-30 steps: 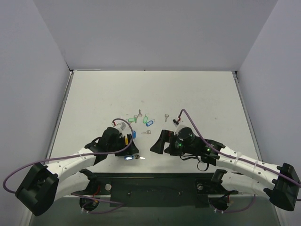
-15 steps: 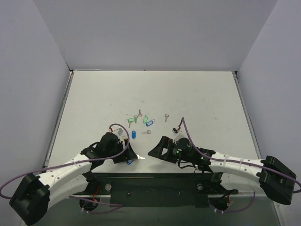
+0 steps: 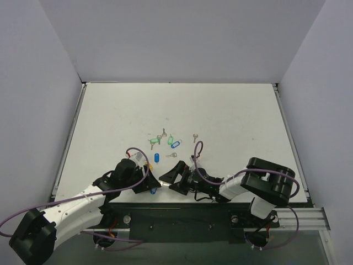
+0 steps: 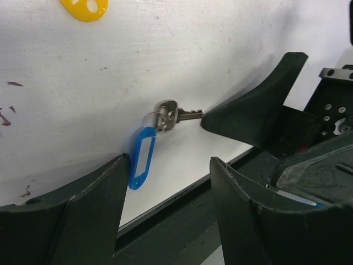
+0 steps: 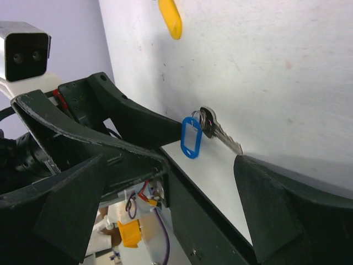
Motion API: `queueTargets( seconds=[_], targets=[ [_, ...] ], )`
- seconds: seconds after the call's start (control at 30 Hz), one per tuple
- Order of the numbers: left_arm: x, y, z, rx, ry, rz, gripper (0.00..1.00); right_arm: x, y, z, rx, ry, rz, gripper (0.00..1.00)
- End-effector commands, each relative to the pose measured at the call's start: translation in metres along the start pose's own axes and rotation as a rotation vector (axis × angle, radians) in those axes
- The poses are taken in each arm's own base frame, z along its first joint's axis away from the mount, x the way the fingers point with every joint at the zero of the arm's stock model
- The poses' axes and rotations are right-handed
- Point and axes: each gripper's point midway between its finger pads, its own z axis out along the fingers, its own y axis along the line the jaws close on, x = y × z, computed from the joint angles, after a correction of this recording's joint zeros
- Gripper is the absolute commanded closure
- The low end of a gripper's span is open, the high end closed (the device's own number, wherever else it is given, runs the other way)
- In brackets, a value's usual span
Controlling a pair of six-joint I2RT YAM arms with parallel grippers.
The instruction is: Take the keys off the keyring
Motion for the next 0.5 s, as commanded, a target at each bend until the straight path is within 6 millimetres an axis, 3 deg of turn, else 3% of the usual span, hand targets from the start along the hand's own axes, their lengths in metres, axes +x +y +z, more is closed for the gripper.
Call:
queueTargets(
  seconds=[0.0,0.2,0.47],
  targets=[
    [0.008,0.011,0.000,-0.025,0.013,0.000,0.31,-0.004,0.054,0.010,-0.226,-0.035,0.101,0.07],
    [0.014,0.012,0.000,0.008,0.019,0.003,0.33,0.000,0.048,0.022,-0.226,-0.029,0.153,0.09],
    [0.018,0.017,0.002,0.010,0.021,0.003,0.39,0.010,0.047,0.031,-0.155,-0.003,0.081,0.09]
  ],
)
